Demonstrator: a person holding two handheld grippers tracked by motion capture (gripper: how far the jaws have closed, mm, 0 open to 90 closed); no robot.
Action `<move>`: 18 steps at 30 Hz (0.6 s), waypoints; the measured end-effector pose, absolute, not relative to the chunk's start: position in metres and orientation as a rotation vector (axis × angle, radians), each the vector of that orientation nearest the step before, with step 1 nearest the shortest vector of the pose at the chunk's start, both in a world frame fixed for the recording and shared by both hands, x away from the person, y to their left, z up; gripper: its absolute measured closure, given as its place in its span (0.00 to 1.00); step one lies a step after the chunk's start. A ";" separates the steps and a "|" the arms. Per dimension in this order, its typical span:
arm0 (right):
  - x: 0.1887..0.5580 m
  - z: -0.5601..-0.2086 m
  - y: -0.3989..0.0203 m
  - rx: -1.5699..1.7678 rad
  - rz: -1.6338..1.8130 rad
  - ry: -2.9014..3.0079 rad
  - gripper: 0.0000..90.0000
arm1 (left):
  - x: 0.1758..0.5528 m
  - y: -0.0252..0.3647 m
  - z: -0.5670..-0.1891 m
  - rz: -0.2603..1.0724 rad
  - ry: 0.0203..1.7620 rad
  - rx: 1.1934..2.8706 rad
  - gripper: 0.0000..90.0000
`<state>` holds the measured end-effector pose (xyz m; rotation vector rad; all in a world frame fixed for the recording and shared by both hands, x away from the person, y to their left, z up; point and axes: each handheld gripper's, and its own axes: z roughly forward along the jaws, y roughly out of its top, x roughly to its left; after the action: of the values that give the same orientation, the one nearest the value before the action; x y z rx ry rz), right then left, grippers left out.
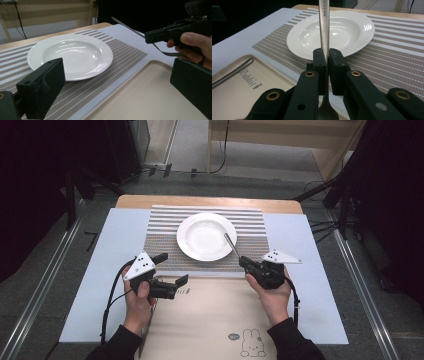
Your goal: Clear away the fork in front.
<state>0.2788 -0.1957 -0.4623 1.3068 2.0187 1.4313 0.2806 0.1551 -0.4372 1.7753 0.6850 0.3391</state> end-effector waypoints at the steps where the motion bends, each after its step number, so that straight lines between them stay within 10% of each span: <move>1: 0.277 -0.462 -0.195 1.307 1.436 2.018 0.93 | 0.281 0.154 -0.437 0.336 0.684 1.774 0.00; 18: 0.242 -0.462 -0.182 1.239 1.502 2.026 0.93 | 0.270 0.141 -0.438 0.292 0.656 1.775 0.04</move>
<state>0.2422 -0.1824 -0.4621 1.2392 2.0262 1.5017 0.2700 0.1409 -0.4385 1.7748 0.6561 0.2918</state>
